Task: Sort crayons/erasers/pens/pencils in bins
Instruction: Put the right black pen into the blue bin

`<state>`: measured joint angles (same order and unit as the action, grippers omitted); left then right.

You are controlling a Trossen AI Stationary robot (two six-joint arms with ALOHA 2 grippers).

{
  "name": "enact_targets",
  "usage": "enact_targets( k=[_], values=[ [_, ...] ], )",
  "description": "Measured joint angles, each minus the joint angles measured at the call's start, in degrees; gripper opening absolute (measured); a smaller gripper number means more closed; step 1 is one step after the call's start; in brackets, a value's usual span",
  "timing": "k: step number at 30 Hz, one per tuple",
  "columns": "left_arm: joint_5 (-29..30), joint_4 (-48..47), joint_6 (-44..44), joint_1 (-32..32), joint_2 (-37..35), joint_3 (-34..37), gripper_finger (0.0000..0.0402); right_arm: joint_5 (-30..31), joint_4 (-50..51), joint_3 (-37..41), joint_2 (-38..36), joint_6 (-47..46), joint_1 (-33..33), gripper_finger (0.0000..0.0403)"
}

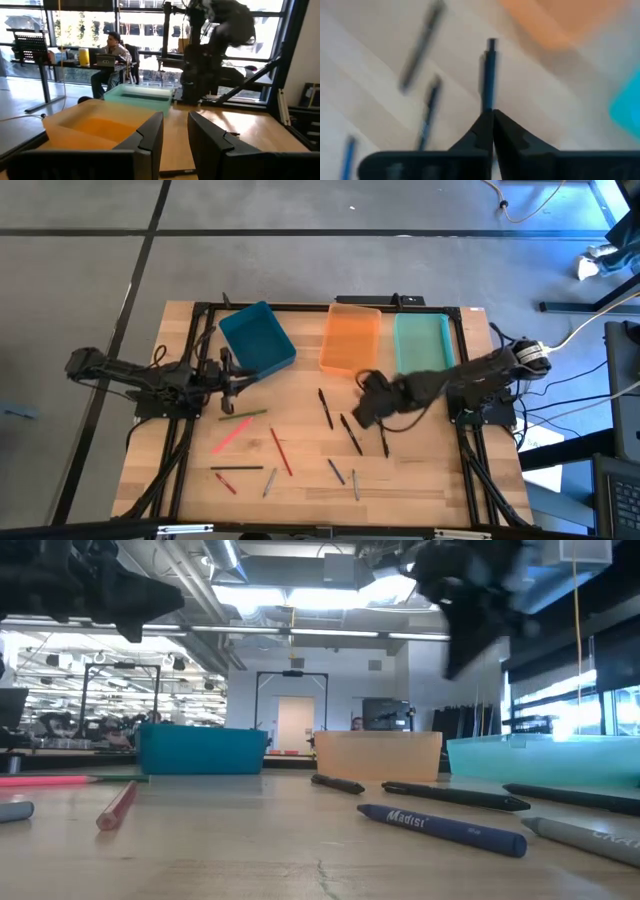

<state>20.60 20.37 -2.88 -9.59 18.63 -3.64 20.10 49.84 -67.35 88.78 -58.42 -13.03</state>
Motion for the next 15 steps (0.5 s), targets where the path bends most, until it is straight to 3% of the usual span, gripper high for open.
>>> enact_targets(
  k=[7, 11, 15],
  values=[
    [1.08, 0.44, -0.04, -2.43, 0.0, -0.02, 0.0081, -3.89, -19.3, -3.47, 4.23, 21.39, 10.24, 0.0008],
    [2.22, 0.36, -0.04, -4.08, 0.0, -0.02, 0.0081, -4.57, -16.33, -5.34, 5.84, 22.77, 12.21, 0.0008],
    [4.93, -0.65, -0.01, -5.53, 0.0, -0.04, 0.0081, -5.94, -11.78, -5.44, 9.54, 21.23, 12.36, 0.0039]
  ],
)
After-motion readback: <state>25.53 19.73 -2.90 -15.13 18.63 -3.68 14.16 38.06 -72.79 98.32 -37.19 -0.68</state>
